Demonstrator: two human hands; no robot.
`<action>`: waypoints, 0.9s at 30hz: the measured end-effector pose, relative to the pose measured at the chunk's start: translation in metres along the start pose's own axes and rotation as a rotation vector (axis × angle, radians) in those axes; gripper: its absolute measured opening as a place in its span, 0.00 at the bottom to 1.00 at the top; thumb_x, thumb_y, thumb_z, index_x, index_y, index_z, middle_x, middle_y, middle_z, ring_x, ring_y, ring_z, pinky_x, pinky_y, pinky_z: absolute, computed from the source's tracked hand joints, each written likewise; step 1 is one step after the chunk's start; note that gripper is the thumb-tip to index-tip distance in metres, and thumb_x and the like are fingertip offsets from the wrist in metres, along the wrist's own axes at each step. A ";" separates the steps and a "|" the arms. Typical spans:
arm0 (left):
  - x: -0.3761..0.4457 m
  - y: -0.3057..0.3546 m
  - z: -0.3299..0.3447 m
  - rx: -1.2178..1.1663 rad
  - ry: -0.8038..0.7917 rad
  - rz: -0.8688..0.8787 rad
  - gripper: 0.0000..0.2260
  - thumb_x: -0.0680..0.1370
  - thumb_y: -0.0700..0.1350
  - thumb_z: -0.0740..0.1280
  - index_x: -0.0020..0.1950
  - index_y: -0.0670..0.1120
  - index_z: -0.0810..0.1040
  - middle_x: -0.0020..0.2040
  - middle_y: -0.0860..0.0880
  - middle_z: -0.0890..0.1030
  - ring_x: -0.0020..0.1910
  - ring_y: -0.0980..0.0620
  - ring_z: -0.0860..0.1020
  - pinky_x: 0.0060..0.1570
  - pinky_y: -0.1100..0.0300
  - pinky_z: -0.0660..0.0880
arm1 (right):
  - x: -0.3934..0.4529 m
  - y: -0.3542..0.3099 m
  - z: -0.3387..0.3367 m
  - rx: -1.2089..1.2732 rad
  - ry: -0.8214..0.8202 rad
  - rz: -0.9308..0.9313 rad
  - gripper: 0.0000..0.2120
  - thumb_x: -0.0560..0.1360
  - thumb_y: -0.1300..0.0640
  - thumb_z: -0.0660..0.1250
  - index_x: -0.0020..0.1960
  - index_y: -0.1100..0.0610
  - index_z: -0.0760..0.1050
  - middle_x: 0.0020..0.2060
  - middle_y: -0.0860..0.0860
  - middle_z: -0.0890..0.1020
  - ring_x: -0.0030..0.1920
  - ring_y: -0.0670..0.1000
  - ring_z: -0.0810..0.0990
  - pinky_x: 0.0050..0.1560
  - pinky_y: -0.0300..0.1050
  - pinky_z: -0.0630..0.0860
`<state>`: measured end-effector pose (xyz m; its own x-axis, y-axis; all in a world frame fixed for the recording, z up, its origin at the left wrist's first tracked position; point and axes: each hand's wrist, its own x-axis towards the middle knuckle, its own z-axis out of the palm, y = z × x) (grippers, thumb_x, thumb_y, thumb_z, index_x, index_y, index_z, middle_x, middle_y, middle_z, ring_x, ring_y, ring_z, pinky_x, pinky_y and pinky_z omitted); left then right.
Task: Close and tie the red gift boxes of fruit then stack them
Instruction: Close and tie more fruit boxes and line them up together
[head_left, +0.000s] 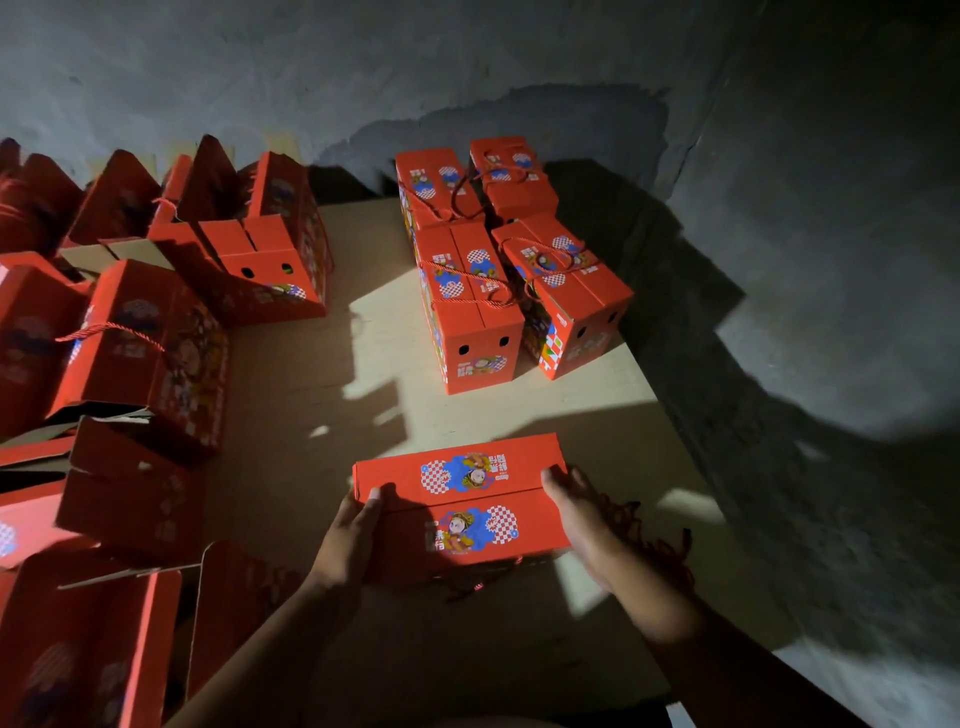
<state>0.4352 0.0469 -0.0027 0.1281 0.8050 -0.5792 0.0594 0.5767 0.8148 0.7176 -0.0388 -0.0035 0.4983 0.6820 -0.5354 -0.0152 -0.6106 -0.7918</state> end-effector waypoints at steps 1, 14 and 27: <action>0.001 0.005 0.008 -0.017 -0.015 0.007 0.12 0.81 0.58 0.67 0.64 0.61 0.79 0.56 0.51 0.86 0.53 0.44 0.85 0.50 0.37 0.82 | 0.005 -0.003 -0.007 -0.027 0.015 -0.006 0.23 0.81 0.37 0.64 0.71 0.48 0.71 0.57 0.52 0.83 0.52 0.55 0.85 0.56 0.54 0.82; 0.044 0.060 0.138 -0.055 -0.199 0.068 0.11 0.83 0.51 0.65 0.65 0.54 0.78 0.57 0.50 0.86 0.53 0.47 0.86 0.47 0.54 0.83 | 0.074 -0.031 -0.112 0.078 0.094 -0.116 0.13 0.82 0.44 0.65 0.57 0.52 0.78 0.53 0.56 0.85 0.50 0.56 0.86 0.55 0.60 0.83; 0.064 0.042 0.174 -0.073 -0.172 0.007 0.16 0.83 0.52 0.66 0.70 0.54 0.75 0.61 0.47 0.84 0.58 0.42 0.84 0.59 0.40 0.79 | 0.115 -0.044 -0.142 0.092 -0.021 -0.085 0.18 0.84 0.50 0.62 0.68 0.61 0.75 0.58 0.62 0.83 0.55 0.63 0.84 0.59 0.63 0.80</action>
<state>0.6184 0.0986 -0.0005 0.2964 0.7770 -0.5554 -0.0135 0.5849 0.8110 0.8987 0.0093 0.0120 0.4830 0.7386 -0.4702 -0.0533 -0.5112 -0.8578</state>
